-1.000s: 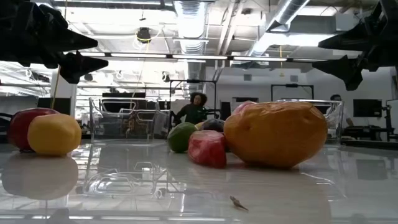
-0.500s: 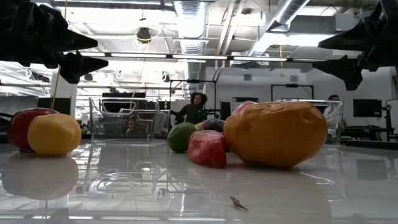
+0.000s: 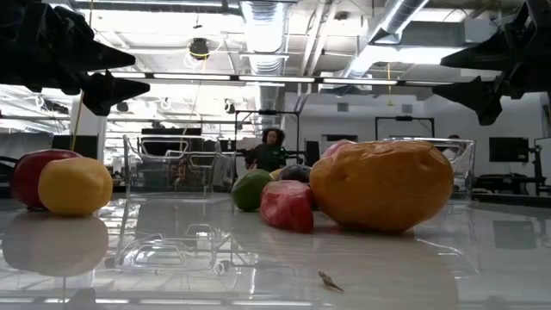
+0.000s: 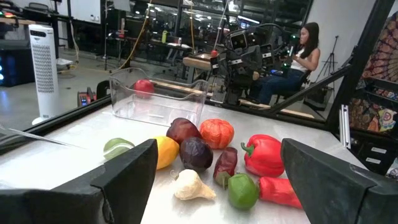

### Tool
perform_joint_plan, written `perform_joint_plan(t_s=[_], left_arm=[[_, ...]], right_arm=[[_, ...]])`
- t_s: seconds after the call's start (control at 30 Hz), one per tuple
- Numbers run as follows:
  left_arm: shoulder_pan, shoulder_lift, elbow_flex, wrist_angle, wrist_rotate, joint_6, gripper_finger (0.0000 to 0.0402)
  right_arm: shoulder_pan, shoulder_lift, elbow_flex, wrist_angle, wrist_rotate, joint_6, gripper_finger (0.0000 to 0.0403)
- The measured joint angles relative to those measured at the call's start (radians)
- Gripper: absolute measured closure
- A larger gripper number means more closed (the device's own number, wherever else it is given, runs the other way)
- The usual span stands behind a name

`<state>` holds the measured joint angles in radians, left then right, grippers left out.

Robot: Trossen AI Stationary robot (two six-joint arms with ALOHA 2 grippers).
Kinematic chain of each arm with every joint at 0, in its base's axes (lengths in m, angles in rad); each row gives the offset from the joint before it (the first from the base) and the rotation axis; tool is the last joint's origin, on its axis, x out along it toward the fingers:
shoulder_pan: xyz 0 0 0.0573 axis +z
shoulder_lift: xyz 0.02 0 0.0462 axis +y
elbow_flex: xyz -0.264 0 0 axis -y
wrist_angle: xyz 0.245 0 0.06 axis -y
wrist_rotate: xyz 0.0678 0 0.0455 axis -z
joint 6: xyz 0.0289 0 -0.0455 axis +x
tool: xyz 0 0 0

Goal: Sort produce into baskets

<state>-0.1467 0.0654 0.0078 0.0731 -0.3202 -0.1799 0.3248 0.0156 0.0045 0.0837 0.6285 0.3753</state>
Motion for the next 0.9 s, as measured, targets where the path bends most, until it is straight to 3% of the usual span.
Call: perform_joint_plan(t_s=[0.3,0.47,0.6,0.9], left_arm=[[0.000,0.000,0.000,0.000,0.000,-0.019,0.0076],[0.000,0.000,0.000,0.000,0.010,-0.284,0.0076],[0.000,0.000,0.000,0.006,-0.019,-0.411,0.0076],[0.002,0.000,0.000,0.008,-0.129,-0.425,0.0076]], right_arm=[[0.000,0.000,0.000,0.000,0.000,0.000,0.0112],[0.000,0.000,0.000,0.000,0.000,0.000,0.0112],[0.000,0.000,0.000,0.000,0.000,0.000,0.0112],[0.000,0.000,0.000,0.003,0.000,0.000,0.0112]])
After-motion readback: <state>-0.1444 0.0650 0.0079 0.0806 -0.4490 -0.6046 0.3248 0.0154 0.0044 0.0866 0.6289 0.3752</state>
